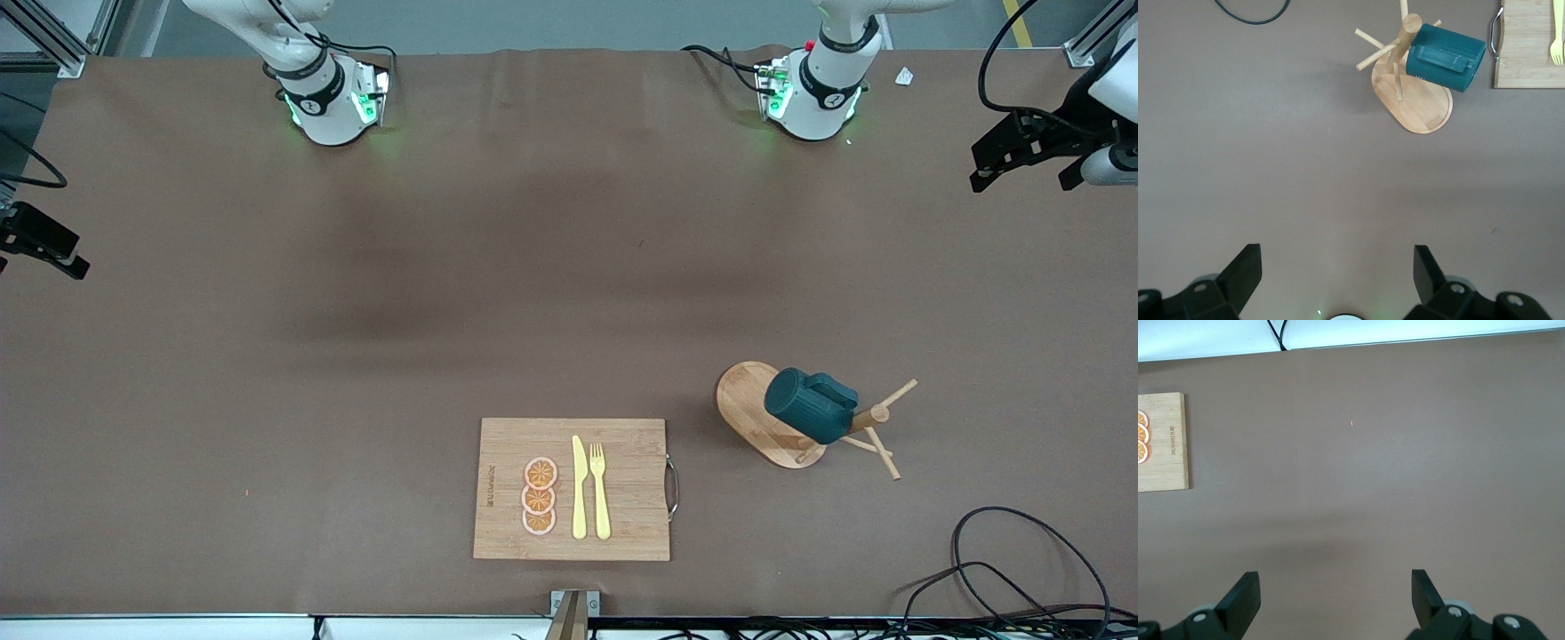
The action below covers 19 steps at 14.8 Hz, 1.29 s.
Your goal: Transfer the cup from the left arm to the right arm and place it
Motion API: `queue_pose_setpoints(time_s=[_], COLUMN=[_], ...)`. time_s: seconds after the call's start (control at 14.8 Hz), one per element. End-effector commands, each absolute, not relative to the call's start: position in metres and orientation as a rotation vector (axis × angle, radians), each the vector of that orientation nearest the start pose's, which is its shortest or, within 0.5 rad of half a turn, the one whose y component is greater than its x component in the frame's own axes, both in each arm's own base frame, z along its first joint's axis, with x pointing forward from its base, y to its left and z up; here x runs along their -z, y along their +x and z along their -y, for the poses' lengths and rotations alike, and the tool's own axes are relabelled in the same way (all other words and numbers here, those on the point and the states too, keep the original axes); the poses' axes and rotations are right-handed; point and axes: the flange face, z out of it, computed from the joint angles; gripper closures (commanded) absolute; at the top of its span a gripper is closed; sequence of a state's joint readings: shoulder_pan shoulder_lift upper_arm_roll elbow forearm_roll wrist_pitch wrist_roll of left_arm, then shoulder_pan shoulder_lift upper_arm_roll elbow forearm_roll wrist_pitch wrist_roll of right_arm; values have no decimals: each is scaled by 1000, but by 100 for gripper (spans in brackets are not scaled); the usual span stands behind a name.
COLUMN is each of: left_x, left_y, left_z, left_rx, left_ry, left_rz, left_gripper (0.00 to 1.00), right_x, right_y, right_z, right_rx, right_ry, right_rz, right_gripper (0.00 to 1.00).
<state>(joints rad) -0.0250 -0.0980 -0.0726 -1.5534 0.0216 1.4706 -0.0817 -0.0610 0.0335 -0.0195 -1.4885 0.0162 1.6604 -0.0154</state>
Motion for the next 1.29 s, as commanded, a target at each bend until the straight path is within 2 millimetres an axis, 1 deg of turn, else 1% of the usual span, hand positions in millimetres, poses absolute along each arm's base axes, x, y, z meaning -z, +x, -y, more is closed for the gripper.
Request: queue_pose_setpoints(time_s=[0.0, 0.14, 0.2, 0.34, 0.41, 0.54, 0.68, 0.75, 0.88, 1.02, 1.15, 1.22], left_x=[-680, -680, -675, -673, -661, -654, -653, -652, -640, -621, -611, -603], left_y=[514, 514, 519, 531, 540, 545, 555, 563, 578, 592, 601, 607], left_z=[47, 48, 50, 54, 57, 64, 71, 72, 77, 84, 94, 100], left_rx=[36, 36, 22, 21, -10, -17, 27, 75, 118, 104, 122, 126], left_ry=[-3105, -3105, -3107, -3113, -3113, -3162, -3248, -3246, -3239, -3220, -3216, -3215], left_rz=[-18, -18, -21, -31, -36, 103, 401, 518, 650, 799, 846, 867], left_gripper=[0, 0, 0, 0, 0, 0, 0, 0, 0, 0, 0, 0], right_x=[-659, -659, -659, -659, -659, -659, -659, -659, -658, -659, -659, -658], right_y=[572, 573, 572, 572, 572, 572, 572, 572, 573, 572, 572, 573], right_z=[47, 47, 47, 48, 47, 46, 48, 47, 47, 47, 47, 47], right_rx=[224, 224, 224, 224, 224, 222, 224, 224, 222, 224, 224, 222], right_ry=[-3132, -3132, -3132, -3133, -3132, -3132, -3133, -3132, -3132, -3132, -3132, -3132], right_rz=[-87, -84, -87, -87, -87, -84, -87, -87, -87, -87, -87, -87], right_gripper=[0, 0, 0, 0, 0, 0, 0, 0, 0, 0, 0, 0])
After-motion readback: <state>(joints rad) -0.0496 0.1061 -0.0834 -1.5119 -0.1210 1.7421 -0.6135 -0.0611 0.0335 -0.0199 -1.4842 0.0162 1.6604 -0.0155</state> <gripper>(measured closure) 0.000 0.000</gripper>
